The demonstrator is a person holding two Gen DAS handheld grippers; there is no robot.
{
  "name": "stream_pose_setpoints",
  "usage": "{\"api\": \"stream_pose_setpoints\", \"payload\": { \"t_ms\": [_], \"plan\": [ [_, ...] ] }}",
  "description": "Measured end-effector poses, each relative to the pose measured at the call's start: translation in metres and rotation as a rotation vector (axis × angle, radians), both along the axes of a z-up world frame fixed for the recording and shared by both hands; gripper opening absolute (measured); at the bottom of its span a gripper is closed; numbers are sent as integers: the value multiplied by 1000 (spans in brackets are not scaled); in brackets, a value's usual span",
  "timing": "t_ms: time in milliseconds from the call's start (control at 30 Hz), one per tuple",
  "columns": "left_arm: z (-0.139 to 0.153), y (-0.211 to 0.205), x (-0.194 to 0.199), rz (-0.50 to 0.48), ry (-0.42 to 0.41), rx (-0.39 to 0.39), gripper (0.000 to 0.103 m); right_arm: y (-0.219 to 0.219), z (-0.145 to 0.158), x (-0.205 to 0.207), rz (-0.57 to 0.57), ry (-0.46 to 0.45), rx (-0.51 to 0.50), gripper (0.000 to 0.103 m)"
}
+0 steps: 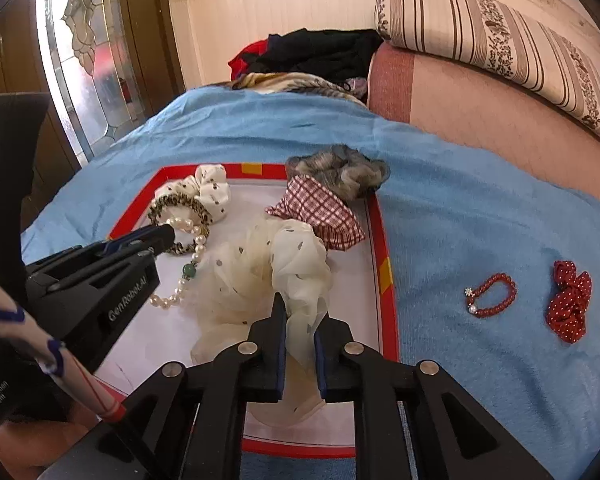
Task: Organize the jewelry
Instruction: 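Carry the pearl bracelet with the left gripper while the right carries the cream scrunchie to the tray, then open the right gripper over the tray while the left releases the pearl bracelet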
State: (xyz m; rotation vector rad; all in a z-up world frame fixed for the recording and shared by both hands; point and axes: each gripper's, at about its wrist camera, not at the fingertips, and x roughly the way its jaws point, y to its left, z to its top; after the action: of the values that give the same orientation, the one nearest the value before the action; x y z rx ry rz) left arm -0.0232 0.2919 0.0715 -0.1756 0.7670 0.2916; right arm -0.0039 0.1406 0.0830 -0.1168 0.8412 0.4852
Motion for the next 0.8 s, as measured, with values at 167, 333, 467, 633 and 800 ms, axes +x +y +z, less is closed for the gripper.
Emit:
{"api": "stream_pose_setpoints", "payload": {
  "t_ms": [167, 333, 467, 633, 800],
  "plan": [
    [-3, 2, 3, 9, 17, -4, 9, -1, -3, 0, -2, 7, -7, 17],
    [-4, 2, 4, 9, 20, -5, 9, -2, -2, -2, 4, 11, -11, 29],
    [-4, 2, 4, 12, 19, -3, 9, -5, 2, -5, 4, -1, -7, 38],
    [-2, 2, 4, 15, 13, -2, 15, -6, 8, -6, 7, -11, -2, 40],
    [3, 0, 1, 17, -11, 3, 27, -12, 16, -9, 3, -31, 8, 40]
  ]
}}
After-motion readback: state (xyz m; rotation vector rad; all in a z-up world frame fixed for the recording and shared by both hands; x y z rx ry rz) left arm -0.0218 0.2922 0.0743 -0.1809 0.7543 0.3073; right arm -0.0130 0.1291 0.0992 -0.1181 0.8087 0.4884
